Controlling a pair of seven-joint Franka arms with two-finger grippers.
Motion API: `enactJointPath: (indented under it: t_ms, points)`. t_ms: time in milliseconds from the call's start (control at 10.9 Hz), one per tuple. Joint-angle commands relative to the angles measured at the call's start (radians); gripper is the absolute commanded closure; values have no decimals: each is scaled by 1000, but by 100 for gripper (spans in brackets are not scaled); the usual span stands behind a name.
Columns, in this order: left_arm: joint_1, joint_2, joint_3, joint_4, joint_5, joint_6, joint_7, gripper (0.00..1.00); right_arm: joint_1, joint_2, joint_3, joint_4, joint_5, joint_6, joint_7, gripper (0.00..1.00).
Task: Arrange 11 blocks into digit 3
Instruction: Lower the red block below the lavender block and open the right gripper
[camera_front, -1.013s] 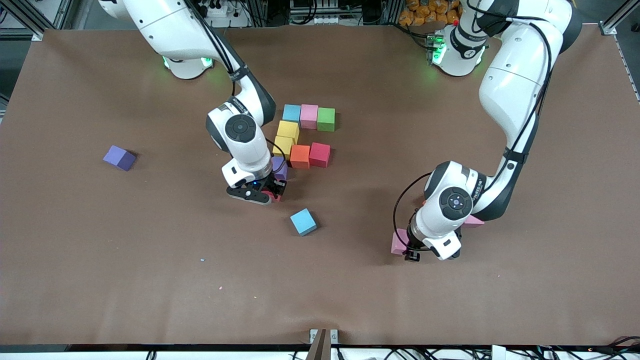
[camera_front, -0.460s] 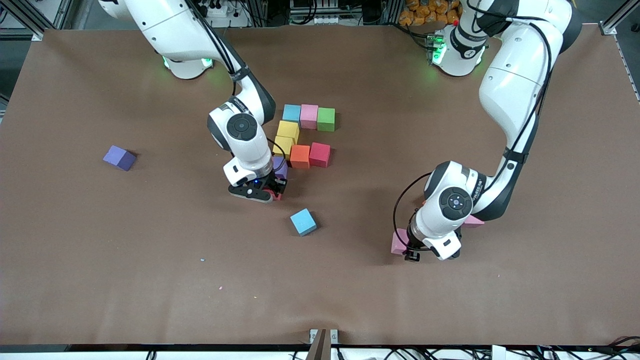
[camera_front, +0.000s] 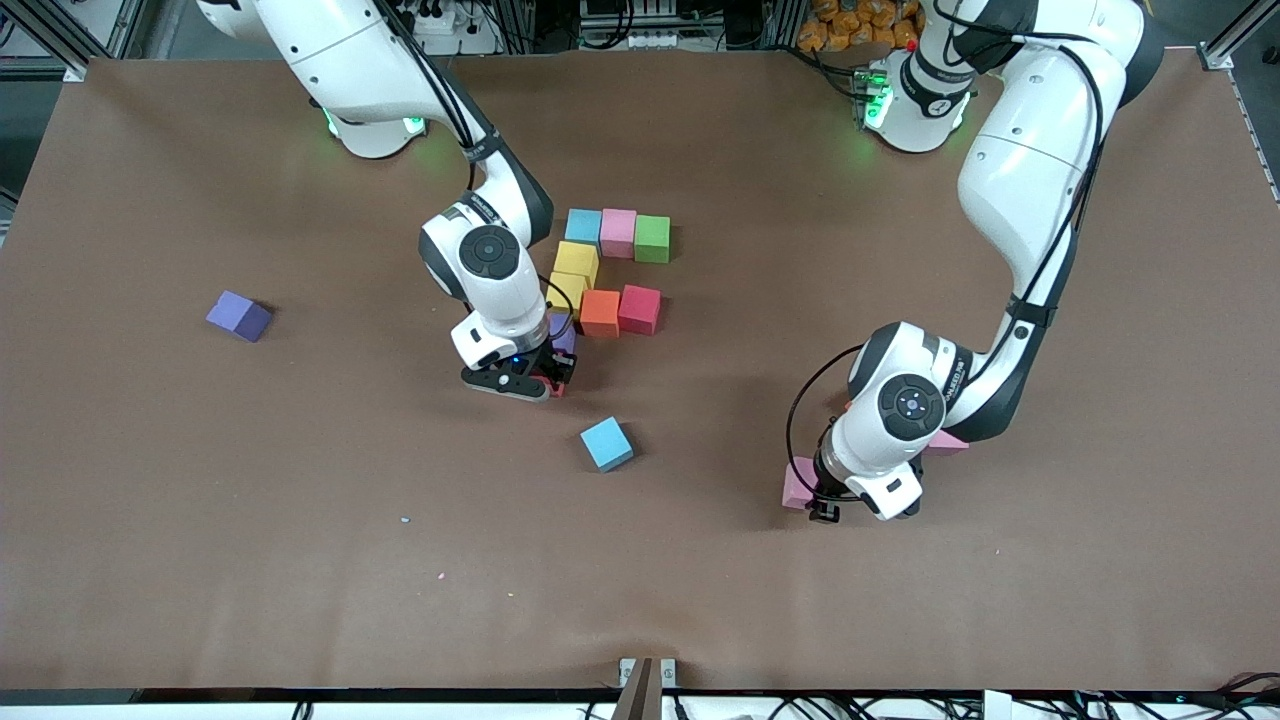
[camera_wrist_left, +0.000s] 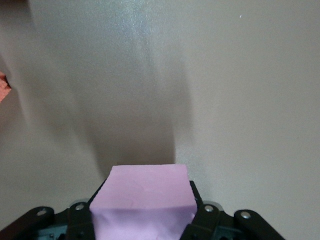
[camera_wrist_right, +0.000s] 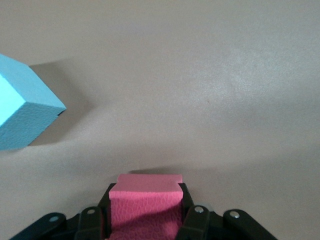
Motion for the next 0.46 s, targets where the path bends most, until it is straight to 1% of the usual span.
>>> enactJointPath:
  t_ms: [0, 92, 184, 276, 368]
  points:
    - [-4, -20, 3, -11, -8, -17, -1, 64, 14, 3, -7, -13, -25, 17, 35, 74]
    - [-4, -20, 3, -11, -8, -17, -1, 64, 17, 5, -7, -13, -25, 20, 35, 73]
    - [-4, -20, 3, -12, -8, -17, -1, 64, 20, 8, -7, -13, -25, 20, 35, 64]
    - [-4, -20, 3, -11, -8, -17, -1, 64, 20, 10, -7, -12, -25, 20, 35, 46]
    - [-4, -20, 3, -12, -8, -17, -1, 64, 20, 10, -6, -10, -26, 20, 35, 36]
